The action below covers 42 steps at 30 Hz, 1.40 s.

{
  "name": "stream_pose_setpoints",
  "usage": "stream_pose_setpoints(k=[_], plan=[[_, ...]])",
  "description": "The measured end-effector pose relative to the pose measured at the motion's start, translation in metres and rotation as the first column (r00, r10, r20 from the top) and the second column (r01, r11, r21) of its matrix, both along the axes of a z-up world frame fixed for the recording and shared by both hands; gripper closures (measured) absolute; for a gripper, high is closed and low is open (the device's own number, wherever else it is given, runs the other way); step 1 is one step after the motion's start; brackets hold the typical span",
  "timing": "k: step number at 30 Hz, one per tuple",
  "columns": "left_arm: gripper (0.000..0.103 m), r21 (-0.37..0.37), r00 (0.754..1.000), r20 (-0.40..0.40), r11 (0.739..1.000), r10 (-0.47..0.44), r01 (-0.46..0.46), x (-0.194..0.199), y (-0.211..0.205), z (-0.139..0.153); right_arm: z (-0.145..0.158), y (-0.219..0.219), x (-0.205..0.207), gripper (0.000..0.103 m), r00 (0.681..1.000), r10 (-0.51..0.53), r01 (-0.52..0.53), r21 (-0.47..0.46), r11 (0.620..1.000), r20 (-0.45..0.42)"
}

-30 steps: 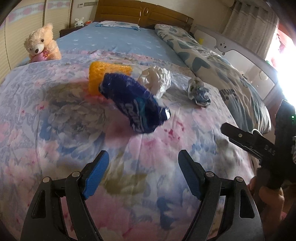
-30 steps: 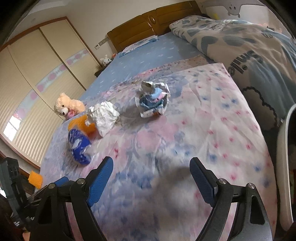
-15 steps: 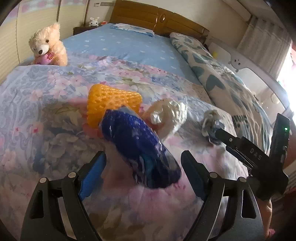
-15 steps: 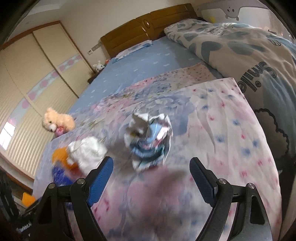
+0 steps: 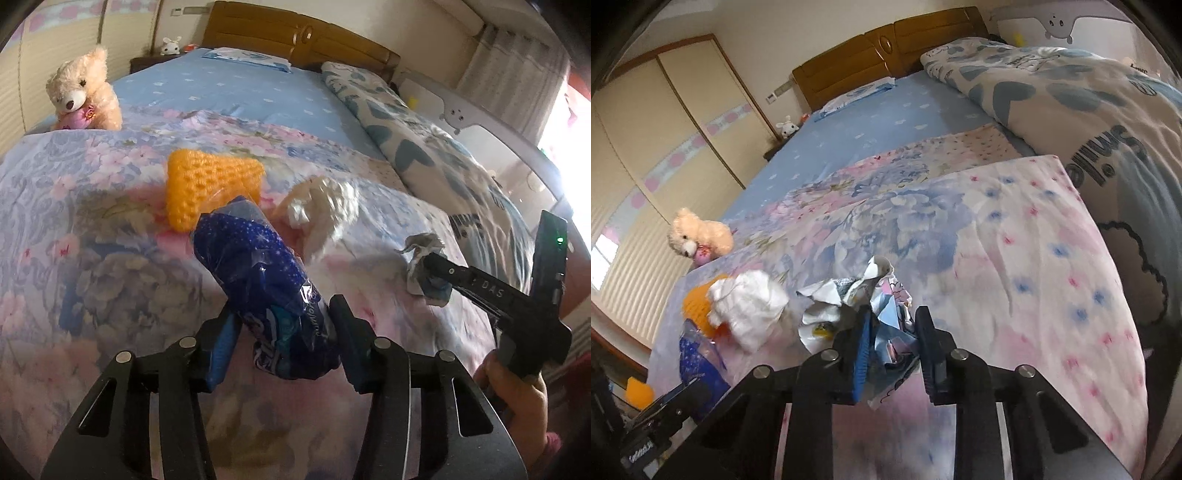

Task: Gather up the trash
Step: 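Grasp the crumpled silver wrapper with the right tool while the left tool grasps the blue bag, then carry the silver wrapper and blue bag with both tools over the bin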

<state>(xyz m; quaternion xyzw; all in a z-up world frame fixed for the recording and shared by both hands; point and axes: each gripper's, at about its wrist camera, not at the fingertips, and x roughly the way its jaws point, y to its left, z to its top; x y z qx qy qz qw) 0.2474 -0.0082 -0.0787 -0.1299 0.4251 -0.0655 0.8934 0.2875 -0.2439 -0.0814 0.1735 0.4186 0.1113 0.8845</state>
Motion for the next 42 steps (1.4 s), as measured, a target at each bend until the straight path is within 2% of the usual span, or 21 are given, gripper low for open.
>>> stream_pose_setpoints(k=[9, 18, 29, 42], plan=[[0.056, 0.001, 0.997, 0.010, 0.997, -0.071, 0.071, -0.042, -0.015, 0.013, 0.019, -0.016, -0.074, 0.080, 0.999, 0.024, -0.027, 0.074, 0.997, 0.036], [0.056, 0.036, 0.985, 0.041, 0.986, -0.167, 0.165, -0.074, -0.046, 0.027, 0.034, -0.033, -0.131, 0.080, 0.997, 0.012, -0.017, 0.074, 0.997, 0.077], [0.056, 0.053, 0.966, 0.047, 0.967, -0.253, 0.251, -0.098, -0.079, 0.032, 0.039, -0.058, -0.175, 0.080, 0.996, -0.031, 0.024, 0.089, 0.996, 0.084], [0.056, 0.071, 0.940, 0.045, 0.940, -0.338, 0.335, -0.109, -0.110, 0.034, 0.048, -0.086, -0.204, 0.080, 0.989, -0.094, 0.086, 0.077, 0.993, 0.116]])
